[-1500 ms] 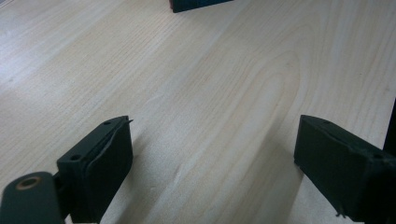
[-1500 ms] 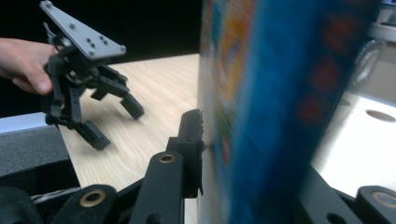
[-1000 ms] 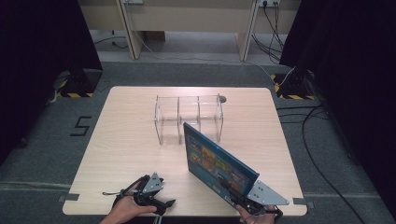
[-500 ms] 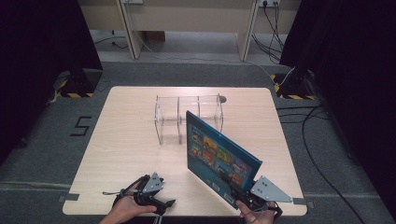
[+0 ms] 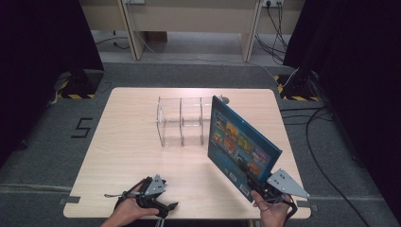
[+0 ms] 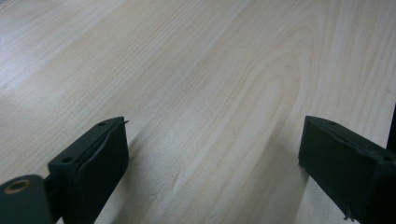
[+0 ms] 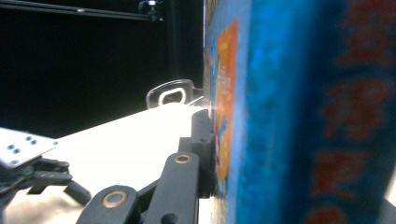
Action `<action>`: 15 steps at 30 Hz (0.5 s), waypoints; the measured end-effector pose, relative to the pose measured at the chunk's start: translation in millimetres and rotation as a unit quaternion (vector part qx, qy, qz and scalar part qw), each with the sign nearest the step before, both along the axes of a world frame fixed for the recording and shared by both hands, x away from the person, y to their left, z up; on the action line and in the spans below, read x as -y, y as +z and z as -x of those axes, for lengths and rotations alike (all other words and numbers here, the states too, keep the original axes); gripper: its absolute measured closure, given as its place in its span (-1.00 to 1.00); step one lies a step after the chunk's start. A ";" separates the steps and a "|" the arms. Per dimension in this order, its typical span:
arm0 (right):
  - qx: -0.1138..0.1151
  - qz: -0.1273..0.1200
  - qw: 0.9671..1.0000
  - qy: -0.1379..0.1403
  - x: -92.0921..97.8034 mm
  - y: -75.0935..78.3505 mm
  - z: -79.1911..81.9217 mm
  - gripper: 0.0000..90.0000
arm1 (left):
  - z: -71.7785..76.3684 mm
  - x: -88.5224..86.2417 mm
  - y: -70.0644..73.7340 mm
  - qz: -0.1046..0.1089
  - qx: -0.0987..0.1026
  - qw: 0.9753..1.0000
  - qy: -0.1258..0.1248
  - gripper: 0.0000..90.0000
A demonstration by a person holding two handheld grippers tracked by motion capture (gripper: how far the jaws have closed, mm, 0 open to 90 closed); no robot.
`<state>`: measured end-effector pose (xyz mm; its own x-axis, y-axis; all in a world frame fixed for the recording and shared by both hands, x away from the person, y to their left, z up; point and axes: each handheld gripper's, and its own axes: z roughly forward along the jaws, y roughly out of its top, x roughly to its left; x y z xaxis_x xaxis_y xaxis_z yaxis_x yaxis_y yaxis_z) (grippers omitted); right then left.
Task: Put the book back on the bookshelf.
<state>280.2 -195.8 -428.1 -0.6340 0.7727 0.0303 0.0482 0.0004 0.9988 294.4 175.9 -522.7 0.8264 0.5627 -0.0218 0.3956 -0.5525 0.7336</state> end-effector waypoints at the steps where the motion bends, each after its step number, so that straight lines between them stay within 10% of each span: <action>1: 0.000 -0.003 1.000 -0.003 -0.2 0.8 -2.1 0.85 | -0.1 0.4 -0.3 0.000 0.001 1.000 0.000 -0.87; 15: -0.013 -0.022 0.998 -0.049 -15.8 9.7 -43.0 0.85 | -3.0 2.7 -1.7 -0.003 0.000 1.000 -0.008 -1.00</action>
<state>323.1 -180.0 -418.4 -0.5533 0.8290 0.0809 0.0716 -0.0494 0.9962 297.5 173.2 -524.4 0.8355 0.5491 -0.0181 0.3860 -0.5632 0.7306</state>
